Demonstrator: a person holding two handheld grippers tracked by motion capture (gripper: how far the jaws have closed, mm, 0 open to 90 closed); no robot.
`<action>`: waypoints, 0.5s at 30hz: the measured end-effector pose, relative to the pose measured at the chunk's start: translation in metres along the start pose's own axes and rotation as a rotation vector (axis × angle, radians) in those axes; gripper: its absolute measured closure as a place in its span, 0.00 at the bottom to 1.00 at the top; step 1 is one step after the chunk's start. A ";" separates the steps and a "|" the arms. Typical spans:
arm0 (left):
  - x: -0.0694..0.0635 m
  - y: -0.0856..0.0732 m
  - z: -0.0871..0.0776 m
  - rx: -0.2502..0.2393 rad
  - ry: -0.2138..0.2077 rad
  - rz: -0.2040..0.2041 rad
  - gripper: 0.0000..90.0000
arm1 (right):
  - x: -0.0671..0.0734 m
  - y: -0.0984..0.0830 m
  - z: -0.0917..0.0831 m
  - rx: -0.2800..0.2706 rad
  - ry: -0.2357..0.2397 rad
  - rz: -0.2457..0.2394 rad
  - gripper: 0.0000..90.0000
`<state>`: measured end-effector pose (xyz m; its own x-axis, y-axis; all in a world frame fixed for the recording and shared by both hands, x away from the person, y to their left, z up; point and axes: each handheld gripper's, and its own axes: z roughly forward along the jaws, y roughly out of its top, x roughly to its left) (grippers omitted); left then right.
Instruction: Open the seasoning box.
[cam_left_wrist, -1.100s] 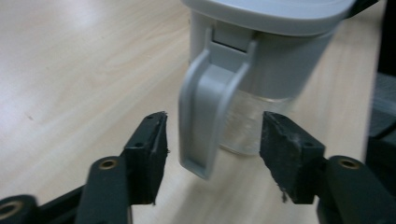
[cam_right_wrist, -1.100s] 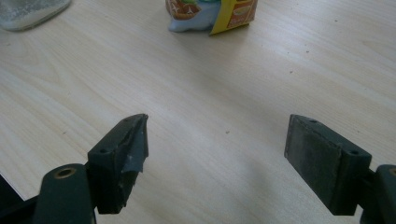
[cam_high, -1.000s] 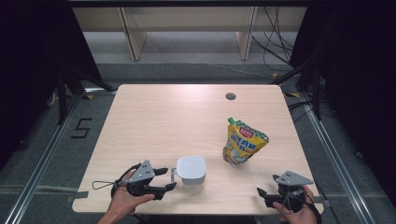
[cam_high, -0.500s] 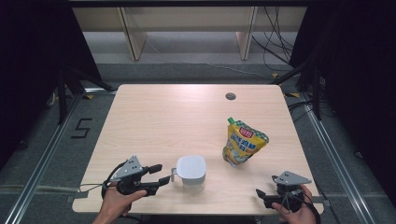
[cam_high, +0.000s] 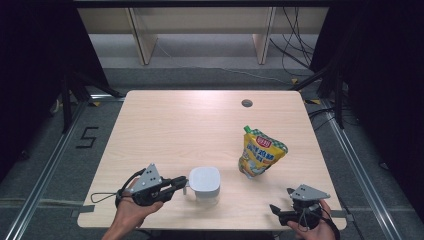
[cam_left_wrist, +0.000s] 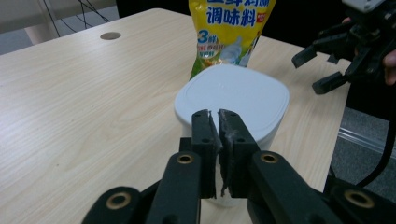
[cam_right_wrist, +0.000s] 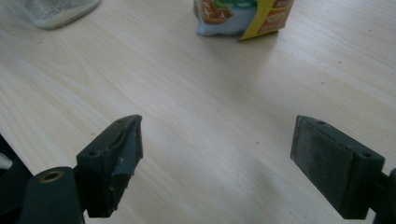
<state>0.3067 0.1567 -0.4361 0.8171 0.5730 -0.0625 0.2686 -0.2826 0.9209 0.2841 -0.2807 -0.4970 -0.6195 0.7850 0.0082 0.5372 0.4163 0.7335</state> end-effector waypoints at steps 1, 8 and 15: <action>-0.001 0.003 0.000 -0.002 0.003 -0.006 0.95 | 0.000 0.000 0.000 -0.002 -0.009 -0.014 0.21; -0.002 0.017 0.009 -0.005 -0.009 0.030 0.99 | 0.002 0.001 -0.001 -0.009 -0.006 -0.022 0.28; 0.002 0.012 0.021 0.038 0.007 0.017 0.99 | 0.005 0.005 -0.005 -0.060 0.000 -0.044 0.44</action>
<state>0.3224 0.1379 -0.4331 0.8185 0.5728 -0.0442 0.2738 -0.3214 0.9065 0.2806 -0.2772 -0.4897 -0.6416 0.7666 -0.0246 0.4744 0.4219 0.7726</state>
